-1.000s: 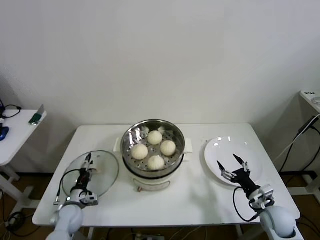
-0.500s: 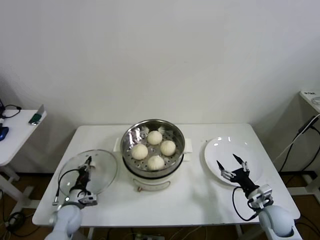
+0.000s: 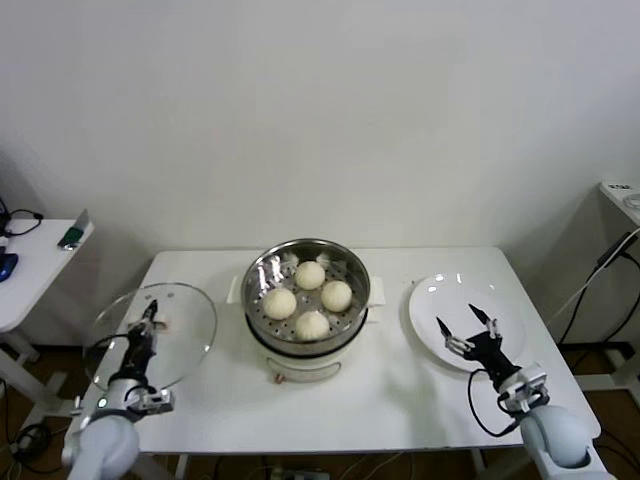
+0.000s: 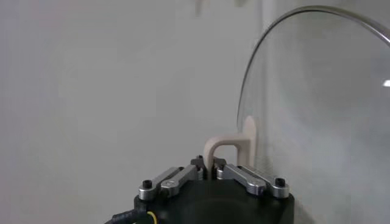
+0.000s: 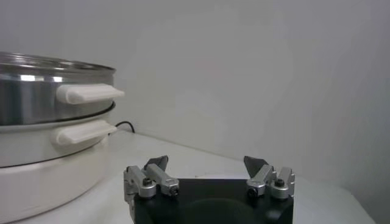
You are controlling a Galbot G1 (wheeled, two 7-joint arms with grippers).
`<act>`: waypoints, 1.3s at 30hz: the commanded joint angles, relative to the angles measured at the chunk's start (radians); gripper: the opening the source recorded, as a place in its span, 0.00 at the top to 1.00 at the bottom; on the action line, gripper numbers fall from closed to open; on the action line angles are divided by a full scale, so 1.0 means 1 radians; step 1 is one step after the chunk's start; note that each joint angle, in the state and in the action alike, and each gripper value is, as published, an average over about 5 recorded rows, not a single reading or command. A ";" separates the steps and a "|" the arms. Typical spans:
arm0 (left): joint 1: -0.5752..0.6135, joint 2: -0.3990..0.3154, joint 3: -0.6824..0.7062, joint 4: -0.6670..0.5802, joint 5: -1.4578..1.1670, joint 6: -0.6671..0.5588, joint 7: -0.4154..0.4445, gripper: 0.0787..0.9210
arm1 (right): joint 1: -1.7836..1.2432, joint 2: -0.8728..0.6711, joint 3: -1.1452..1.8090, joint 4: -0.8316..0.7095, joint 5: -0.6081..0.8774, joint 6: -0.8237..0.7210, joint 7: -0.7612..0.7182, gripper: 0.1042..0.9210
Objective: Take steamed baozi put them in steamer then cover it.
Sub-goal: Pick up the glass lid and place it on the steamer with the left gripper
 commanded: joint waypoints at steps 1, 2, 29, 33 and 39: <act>0.196 0.135 -0.036 -0.385 -0.092 0.180 0.035 0.91 | 0.011 -0.012 -0.005 -0.014 -0.002 0.002 0.001 0.12; 0.198 0.153 -0.035 -0.400 -0.100 0.197 0.039 0.91 | 0.014 -0.014 -0.005 -0.018 -0.001 0.003 0.001 0.12; -0.577 0.100 0.800 -0.272 -0.126 0.610 0.330 0.91 | 0.084 0.002 -0.023 -0.086 -0.023 0.004 -0.002 0.12; -0.595 0.039 0.838 -0.233 -0.060 0.646 0.392 0.91 | 0.080 0.001 -0.010 -0.092 -0.024 0.007 -0.003 0.12; -0.587 -0.079 0.860 -0.183 0.057 0.683 0.452 0.91 | 0.073 0.001 0.003 -0.097 -0.031 0.013 -0.004 0.12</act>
